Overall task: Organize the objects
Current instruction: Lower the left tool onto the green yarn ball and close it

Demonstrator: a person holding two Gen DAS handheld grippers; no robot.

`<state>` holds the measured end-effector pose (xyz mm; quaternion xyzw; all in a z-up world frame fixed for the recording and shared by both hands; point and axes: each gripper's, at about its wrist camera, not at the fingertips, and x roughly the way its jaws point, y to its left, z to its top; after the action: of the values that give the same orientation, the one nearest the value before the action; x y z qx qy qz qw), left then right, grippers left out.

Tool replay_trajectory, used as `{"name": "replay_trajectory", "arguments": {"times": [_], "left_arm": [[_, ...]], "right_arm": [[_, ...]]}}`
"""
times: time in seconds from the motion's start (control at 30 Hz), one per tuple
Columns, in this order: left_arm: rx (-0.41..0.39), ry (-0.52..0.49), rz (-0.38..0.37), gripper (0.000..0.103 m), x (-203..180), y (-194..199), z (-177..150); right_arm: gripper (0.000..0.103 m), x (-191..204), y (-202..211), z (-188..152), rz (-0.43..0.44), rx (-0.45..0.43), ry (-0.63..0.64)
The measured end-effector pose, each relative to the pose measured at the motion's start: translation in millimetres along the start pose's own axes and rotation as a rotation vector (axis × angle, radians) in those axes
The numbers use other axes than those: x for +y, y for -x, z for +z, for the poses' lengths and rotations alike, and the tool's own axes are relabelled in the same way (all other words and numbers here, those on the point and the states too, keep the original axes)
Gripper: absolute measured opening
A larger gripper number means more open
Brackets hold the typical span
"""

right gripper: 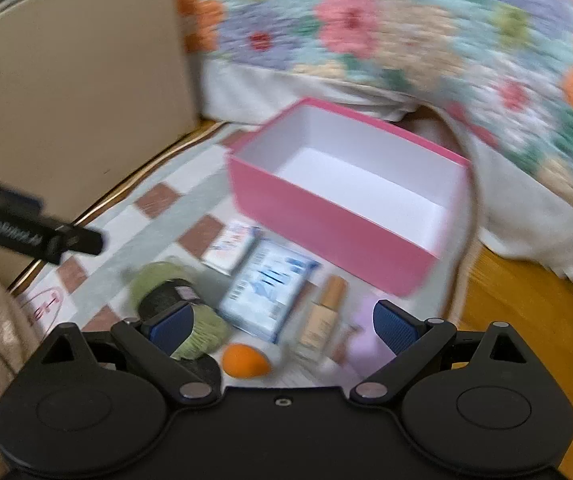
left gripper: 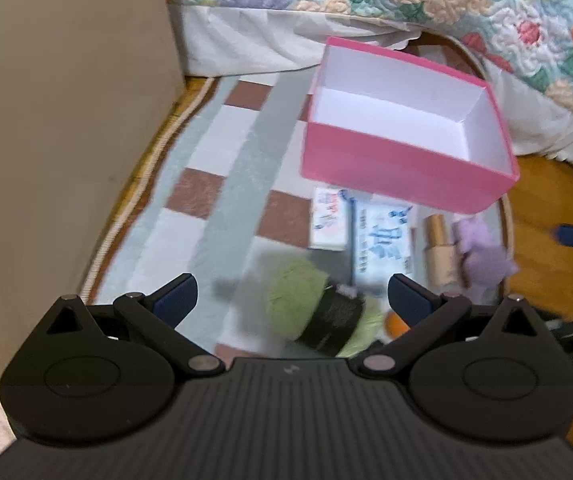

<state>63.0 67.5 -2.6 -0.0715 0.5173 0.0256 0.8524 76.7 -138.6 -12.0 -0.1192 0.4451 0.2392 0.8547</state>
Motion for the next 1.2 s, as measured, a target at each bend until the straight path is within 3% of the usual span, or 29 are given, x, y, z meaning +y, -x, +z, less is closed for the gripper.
{"name": "replay_trajectory", "arguments": {"times": [0.07,0.2,0.33,0.53,0.73,0.87,1.03,1.13,1.2], "left_arm": [[0.019,0.043,-0.032,0.103,6,-8,2],[0.032,0.107,-0.056,0.102,20,-21,-6],[0.002,0.116,-0.059,0.101,30,-30,-19],[0.023,0.204,-0.122,0.101,43,-57,-35],[0.033,0.315,-0.244,0.098,47,-84,-59],[0.036,0.367,-0.253,0.098,47,-98,-71],[0.017,0.431,-0.191,0.097,58,-109,-79],[0.032,0.437,-0.195,0.088,67,-118,-80],[0.046,0.468,-0.255,0.080,74,-124,-81]], "right_arm": [[0.097,8,-11,13,0.034,0.014,0.081],[0.096,18,-10,34,0.266,-0.013,0.215],[0.096,28,-26,38,0.381,0.029,0.201],[0.096,53,-77,5,0.367,0.065,0.238],[0.095,66,-114,-7,0.380,0.179,0.345],[0.095,73,-125,-12,0.339,0.191,0.410],[0.091,85,-139,-30,0.245,0.224,0.527],[0.091,85,-145,-33,0.223,0.199,0.532],[0.090,80,-150,-33,0.236,0.208,0.481]]}}
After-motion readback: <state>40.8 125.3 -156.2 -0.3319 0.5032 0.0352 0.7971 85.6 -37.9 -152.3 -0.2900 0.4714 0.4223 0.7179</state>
